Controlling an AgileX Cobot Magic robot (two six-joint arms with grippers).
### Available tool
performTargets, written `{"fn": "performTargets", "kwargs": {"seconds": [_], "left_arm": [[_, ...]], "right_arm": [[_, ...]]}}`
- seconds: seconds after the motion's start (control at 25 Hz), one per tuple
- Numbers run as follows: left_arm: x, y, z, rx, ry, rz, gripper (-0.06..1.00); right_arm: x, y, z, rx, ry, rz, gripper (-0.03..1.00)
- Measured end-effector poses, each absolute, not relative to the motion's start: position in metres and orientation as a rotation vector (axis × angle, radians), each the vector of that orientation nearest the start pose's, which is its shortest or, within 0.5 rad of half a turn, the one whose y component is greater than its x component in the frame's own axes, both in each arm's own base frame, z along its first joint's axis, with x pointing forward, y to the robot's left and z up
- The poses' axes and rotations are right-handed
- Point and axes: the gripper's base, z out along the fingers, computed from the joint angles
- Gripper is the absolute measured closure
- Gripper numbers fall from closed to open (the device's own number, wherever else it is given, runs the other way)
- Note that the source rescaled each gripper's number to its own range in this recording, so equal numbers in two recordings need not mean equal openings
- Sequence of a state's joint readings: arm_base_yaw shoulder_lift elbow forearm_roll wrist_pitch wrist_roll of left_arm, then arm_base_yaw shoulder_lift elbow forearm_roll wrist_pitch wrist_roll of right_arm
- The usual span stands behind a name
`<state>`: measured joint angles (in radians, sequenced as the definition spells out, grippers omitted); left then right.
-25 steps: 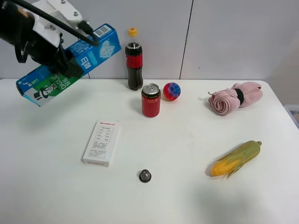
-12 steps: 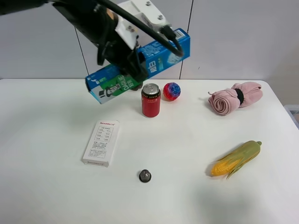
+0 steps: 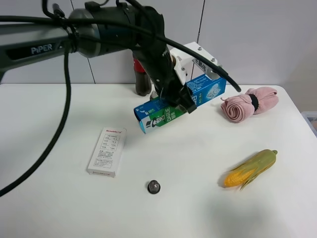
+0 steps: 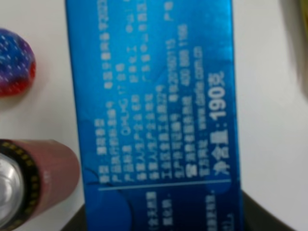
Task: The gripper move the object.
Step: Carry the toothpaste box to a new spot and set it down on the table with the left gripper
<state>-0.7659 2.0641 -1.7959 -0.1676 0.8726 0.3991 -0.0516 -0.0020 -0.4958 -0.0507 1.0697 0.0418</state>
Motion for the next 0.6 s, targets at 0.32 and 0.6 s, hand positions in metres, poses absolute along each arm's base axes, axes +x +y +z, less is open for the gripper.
{"fn": "performTargets", "kwargs": {"seconds": [0.32, 0.6], "left_arm": [[0.337, -0.345, 0.199, 1.017, 2.521, -0.465, 0.94], [0.34, -0.349, 0.166, 1.052, 2.571, -0.438, 0.94]], "right_arm": [[-0.005, -0.004, 0.275, 0.098, 2.053, -0.067, -0.03], [-0.005, -0.004, 0.275, 0.098, 2.053, -0.067, -0.03]]}}
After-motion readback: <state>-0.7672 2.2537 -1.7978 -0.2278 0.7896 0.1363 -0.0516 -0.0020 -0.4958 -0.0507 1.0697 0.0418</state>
